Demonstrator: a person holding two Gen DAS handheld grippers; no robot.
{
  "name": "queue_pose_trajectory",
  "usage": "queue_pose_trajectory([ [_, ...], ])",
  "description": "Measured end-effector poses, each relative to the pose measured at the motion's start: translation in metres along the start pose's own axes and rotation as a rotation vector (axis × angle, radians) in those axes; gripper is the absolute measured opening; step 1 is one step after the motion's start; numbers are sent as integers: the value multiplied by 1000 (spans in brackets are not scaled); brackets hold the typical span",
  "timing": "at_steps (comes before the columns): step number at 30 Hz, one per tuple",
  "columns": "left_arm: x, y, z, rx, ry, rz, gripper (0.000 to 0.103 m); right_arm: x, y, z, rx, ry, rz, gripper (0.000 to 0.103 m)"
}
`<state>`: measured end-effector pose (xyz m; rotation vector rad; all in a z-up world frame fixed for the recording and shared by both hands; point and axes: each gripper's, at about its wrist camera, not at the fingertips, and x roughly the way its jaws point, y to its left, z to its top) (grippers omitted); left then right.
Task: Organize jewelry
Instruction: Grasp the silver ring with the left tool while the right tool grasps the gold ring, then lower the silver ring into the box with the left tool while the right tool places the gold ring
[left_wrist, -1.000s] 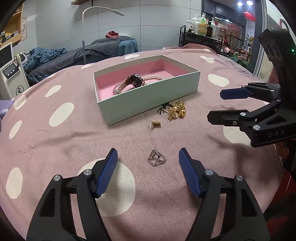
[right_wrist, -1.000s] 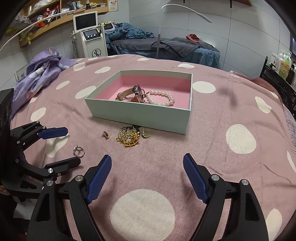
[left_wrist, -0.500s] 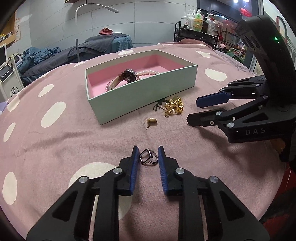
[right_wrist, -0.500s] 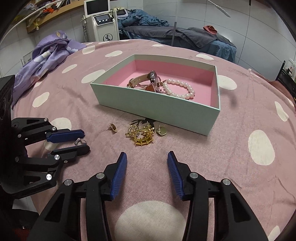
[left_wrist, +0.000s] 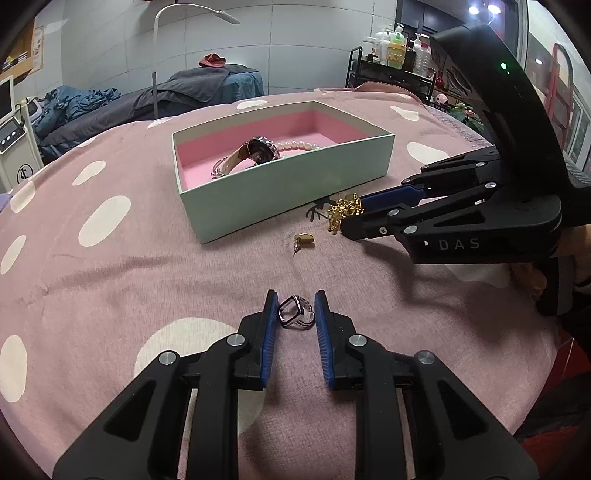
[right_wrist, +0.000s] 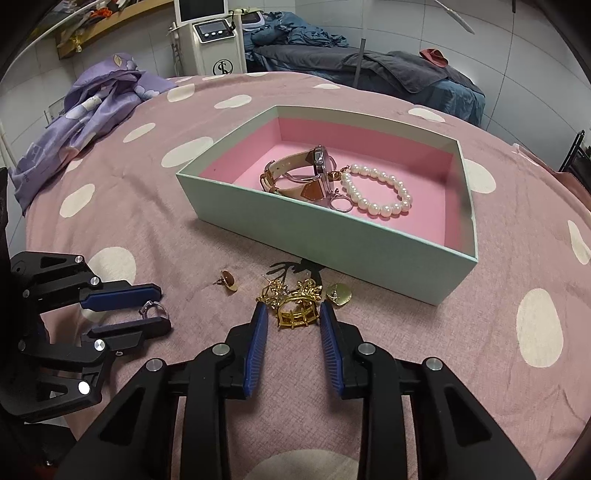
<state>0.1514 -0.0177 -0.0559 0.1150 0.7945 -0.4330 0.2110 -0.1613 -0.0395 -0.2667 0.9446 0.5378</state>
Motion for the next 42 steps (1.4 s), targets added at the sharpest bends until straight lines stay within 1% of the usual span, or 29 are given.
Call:
queue_pose_trajectory([
  [7, -2, 2, 0, -12, -3, -8, 21, -5, -1, -3, 14, -15, 10, 24],
  [12, -9, 3, 2, -32, -12, -33, 21, -17, -2, -10, 35, -49, 31, 24],
  [18, -22, 5, 8, -51, -46, -68, 21, -38, -5, -16, 66, -106, 56, 24],
  [23, -31, 6, 18, -45, -79, -66, 21, -54, -9, -13, 81, -145, 64, 24],
  [26, -32, 7, 26, -37, -88, -70, 21, -60, -11, -8, 90, -163, 67, 24],
  [30, -29, 8, 39, -11, -104, -45, 21, -63, -12, 0, 85, -182, 61, 24],
  [35, -19, 20, 61, -19, -108, -31, 21, -63, -15, 15, 76, -196, 57, 24],
  [42, 8, 44, 105, -54, -92, -8, 21, -45, -26, 44, 61, -170, 15, 23],
])
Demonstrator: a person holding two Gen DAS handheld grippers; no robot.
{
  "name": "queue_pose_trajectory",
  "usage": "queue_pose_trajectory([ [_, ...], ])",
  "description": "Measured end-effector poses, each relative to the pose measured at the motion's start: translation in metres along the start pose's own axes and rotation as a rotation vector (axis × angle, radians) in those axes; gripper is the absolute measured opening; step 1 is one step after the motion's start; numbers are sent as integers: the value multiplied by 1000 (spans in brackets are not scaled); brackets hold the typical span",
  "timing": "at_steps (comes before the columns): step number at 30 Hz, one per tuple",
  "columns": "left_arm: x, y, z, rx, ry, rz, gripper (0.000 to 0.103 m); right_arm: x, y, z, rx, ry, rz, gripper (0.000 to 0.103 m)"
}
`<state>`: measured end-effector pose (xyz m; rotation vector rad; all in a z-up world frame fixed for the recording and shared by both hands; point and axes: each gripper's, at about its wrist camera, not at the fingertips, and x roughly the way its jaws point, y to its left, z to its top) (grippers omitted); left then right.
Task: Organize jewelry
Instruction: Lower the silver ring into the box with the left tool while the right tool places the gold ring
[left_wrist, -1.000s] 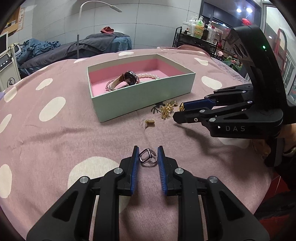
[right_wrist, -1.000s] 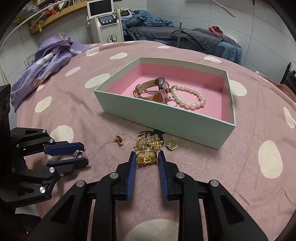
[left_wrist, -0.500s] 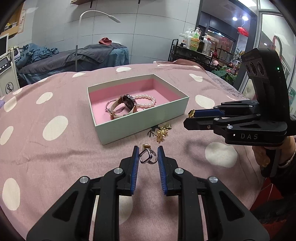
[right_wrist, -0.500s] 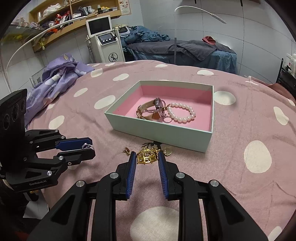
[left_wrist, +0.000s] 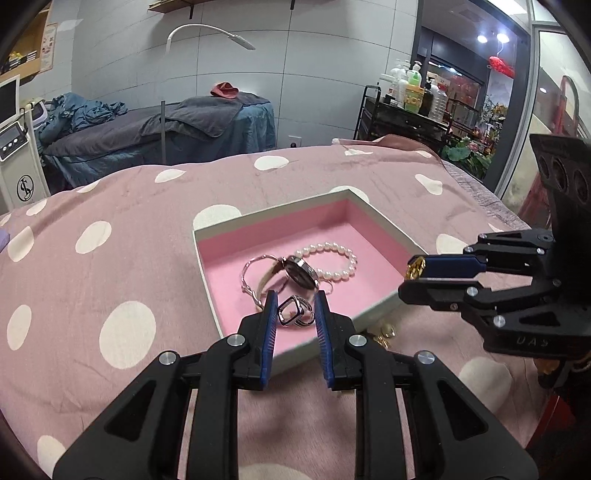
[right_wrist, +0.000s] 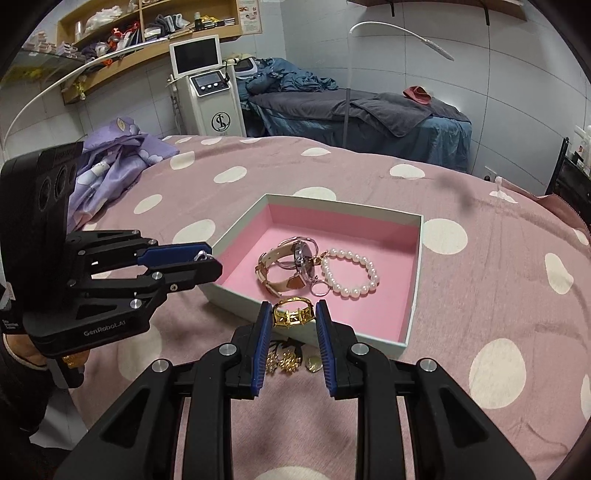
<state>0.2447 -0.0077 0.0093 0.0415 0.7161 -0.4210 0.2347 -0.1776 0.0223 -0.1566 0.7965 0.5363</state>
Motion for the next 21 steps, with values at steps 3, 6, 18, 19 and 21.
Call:
queue_pose_trajectory([
  [3, 20, 11, 19, -24, 23, 19, 21, 15, -5, 10, 7, 24, -18, 23],
  [6, 45, 21, 35, -52, 71, 19, 21, 29, -11, 18, 15, 46, -34, 23],
  [18, 101, 36, 54, -148, 190, 19, 21, 68, -16, 29, -11, 137, -69, 23],
  [19, 102, 36, 54, -146, 193, 22, 21, 70, -15, 29, -14, 142, -70, 23],
  [21, 106, 36, 54, -154, 196, 25, 21, 72, -13, 28, -23, 150, -74, 23],
])
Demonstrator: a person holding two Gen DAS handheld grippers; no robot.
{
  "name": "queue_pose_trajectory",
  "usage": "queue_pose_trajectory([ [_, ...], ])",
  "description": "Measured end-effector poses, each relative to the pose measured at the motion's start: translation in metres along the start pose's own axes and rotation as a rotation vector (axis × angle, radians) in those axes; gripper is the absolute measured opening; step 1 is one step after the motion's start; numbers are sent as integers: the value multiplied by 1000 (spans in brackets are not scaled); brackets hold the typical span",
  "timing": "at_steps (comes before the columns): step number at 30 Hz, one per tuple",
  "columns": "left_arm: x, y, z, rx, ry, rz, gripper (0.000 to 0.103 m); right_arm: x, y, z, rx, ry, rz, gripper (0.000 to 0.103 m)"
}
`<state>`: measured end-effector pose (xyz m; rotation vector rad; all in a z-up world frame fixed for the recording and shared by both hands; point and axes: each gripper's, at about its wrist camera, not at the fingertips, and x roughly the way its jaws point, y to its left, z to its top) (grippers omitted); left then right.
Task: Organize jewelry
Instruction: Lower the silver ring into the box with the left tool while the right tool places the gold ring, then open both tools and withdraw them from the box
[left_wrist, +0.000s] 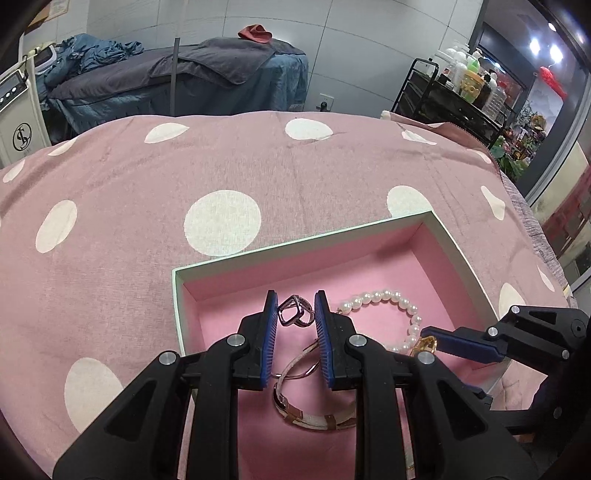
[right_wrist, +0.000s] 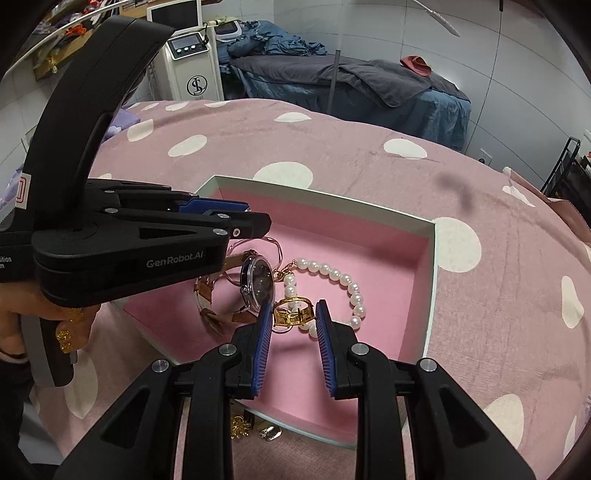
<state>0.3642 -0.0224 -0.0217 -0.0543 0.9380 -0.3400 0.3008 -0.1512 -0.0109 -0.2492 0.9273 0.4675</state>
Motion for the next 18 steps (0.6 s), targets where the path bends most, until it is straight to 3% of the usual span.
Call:
queue_pose_trajectory([
  [12, 10, -3, -2, 7, 13, 4, 21, 8, 4, -4, -25, 20, -4, 24],
  [18, 2, -6, 0, 8, -11, -9, 47, 3, 5, -5, -34, 11, -14, 27],
])
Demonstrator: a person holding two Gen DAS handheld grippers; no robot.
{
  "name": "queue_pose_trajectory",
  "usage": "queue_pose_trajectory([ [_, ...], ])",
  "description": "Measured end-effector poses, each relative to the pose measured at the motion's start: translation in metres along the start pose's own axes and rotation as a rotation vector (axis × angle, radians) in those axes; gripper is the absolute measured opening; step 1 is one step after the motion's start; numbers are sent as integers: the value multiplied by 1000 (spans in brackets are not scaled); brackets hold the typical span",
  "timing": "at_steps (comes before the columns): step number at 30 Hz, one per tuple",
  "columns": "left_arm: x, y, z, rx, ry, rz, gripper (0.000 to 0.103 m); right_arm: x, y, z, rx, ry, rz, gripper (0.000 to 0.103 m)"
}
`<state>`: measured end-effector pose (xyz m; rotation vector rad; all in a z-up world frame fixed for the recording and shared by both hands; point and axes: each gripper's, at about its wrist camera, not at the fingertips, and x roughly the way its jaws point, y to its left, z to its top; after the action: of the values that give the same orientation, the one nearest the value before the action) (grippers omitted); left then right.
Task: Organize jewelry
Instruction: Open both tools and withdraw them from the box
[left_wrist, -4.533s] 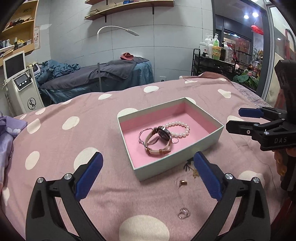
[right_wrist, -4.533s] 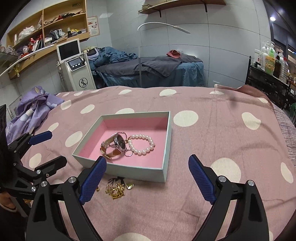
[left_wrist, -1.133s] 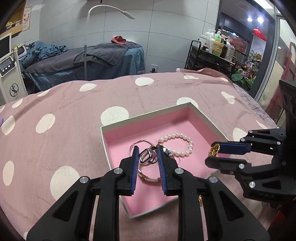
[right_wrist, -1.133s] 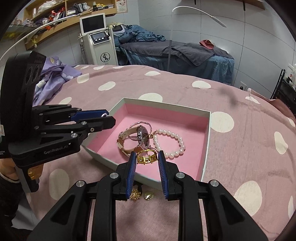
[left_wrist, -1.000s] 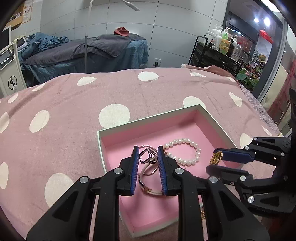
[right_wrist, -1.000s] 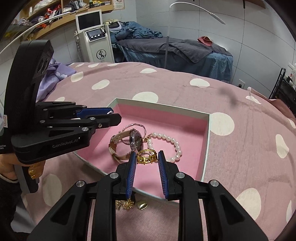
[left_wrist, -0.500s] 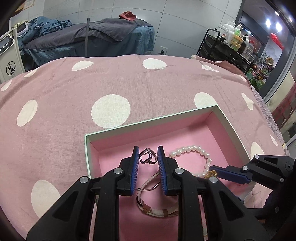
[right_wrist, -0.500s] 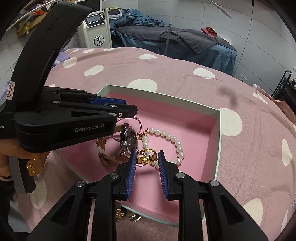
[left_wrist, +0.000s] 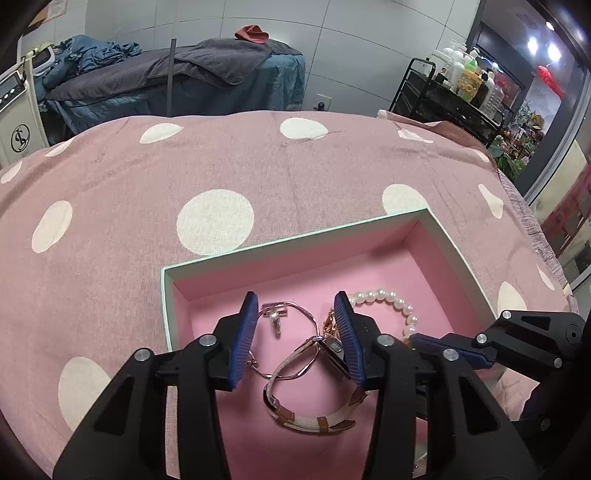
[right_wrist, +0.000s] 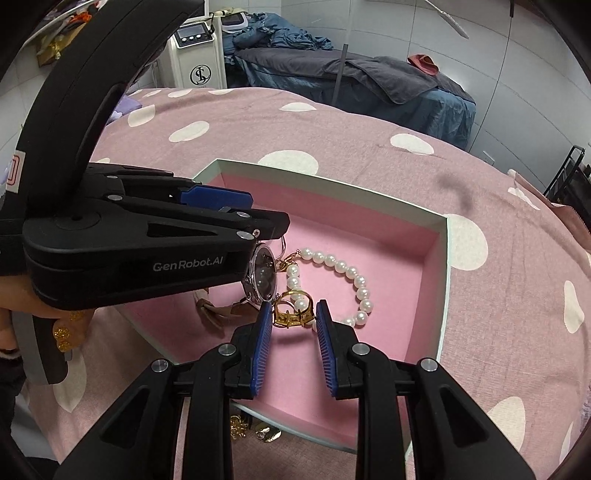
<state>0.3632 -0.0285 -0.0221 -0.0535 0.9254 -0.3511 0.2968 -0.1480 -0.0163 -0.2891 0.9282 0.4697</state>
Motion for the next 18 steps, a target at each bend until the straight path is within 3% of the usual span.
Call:
queue_pose_trajectory([
  [5, -21, -4, 5, -3, -50, -30, 62, -16, -1, -3, 10, -42, 1, 41],
  [11, -69, -3, -4, -33, -171, -28, 84, -49, -5, -12, 56, -120, -10, 62],
  [14, -91, -3, -17, -46, -215, -39, 92, -65, -9, -18, 96, -159, 0, 68],
  [18, -111, -2, -39, -70, -238, -49, 96, -81, -12, -30, 137, -194, 2, 73],
])
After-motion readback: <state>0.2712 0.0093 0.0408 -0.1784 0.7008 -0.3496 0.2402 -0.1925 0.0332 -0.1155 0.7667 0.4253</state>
